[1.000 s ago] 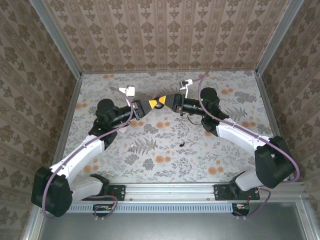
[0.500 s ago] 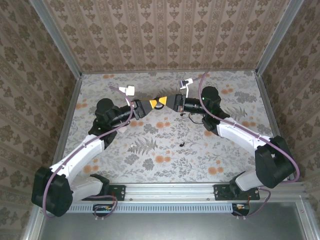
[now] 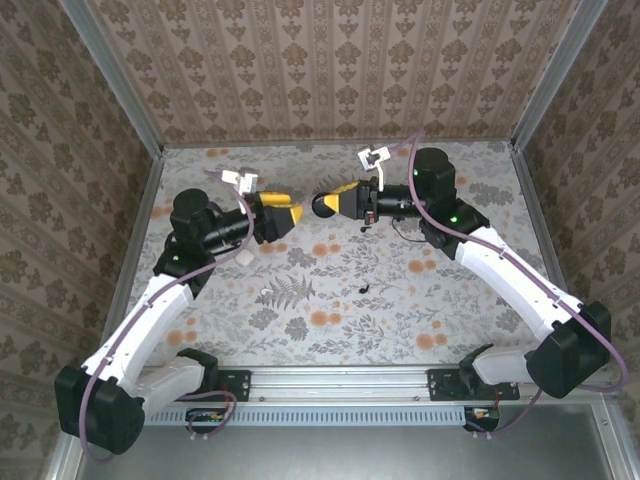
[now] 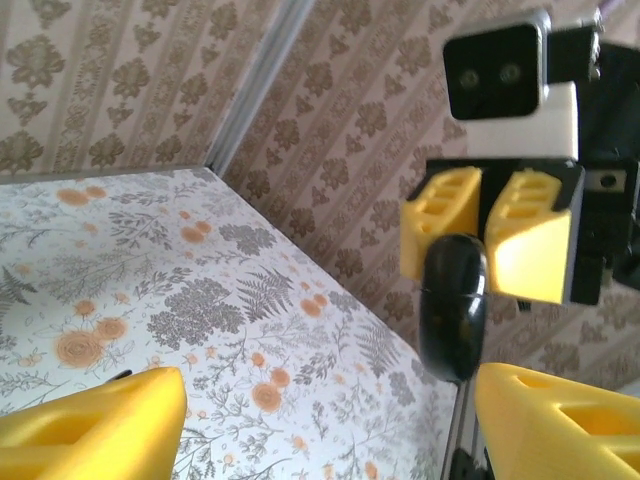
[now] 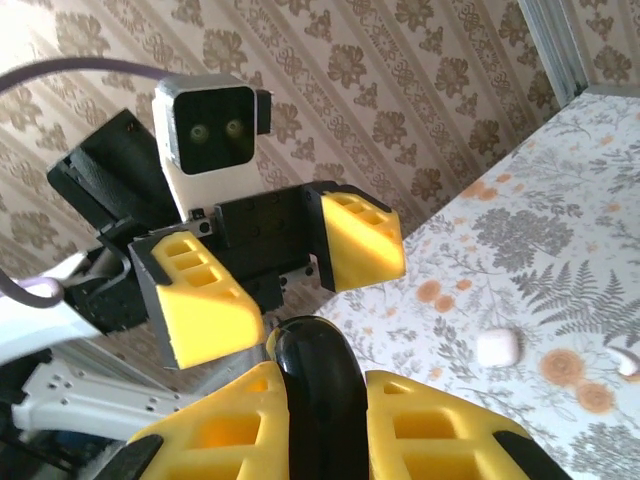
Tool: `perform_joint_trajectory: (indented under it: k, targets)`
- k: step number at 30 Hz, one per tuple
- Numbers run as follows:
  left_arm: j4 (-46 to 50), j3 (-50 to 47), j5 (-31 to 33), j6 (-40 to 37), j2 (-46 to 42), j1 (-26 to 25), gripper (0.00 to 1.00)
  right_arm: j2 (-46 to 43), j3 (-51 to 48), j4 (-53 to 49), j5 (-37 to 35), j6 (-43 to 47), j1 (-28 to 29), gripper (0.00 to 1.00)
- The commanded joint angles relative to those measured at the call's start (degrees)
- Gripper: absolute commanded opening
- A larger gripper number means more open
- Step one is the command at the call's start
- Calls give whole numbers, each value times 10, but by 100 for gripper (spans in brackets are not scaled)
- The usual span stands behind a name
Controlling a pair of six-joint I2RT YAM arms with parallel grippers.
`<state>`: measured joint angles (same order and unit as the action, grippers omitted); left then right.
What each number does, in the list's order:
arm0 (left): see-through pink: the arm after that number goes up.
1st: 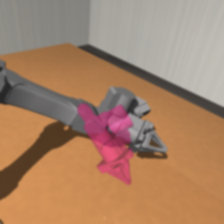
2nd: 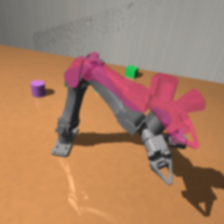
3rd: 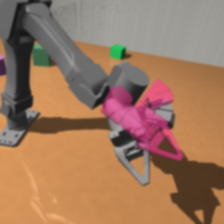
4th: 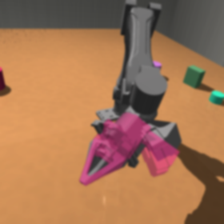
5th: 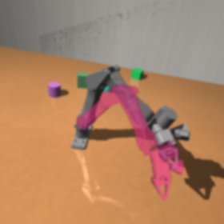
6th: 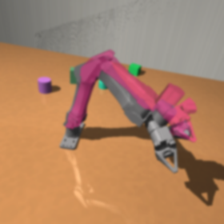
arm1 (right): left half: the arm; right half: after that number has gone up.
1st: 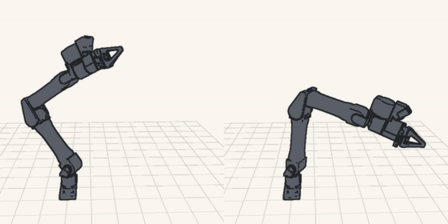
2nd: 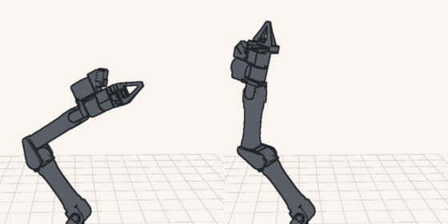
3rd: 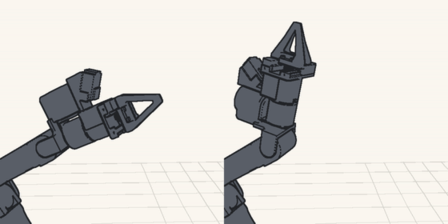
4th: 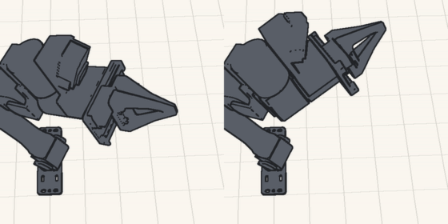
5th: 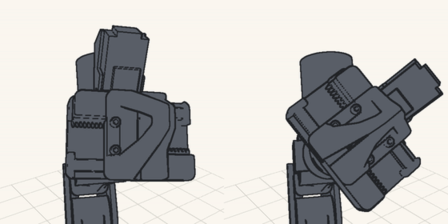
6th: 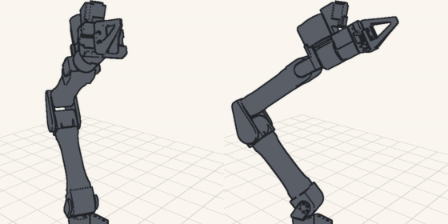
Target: Insert the wireless bluetooth earbuds into the charging case
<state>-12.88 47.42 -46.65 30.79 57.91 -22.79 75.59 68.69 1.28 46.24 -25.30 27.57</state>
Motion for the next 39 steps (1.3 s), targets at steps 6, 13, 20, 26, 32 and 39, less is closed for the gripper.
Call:
perform_joint_trajectory:
  k: [6,13,20,26,32,39]
  targets:
    - [-77,-29,-79,-93,-20,-29,77,-28,4,-79,4,134,0,9]
    - [-99,-4,-106,-84,39,-87,73,-34,-7,-42,23,128,-1,9]
    - [-220,-19,-104,-7,80,-88,65,-39,-19,-27,28,117,-1,9]
    - [-261,-22,-101,19,100,-88,56,-39,-31,2,29,94,-1,9]
    - [-250,-24,-103,9,105,-90,54,-39,-32,12,23,86,-1,9]
    - [-234,-31,-92,-3,111,-90,48,-38,-34,24,18,75,-1,9]
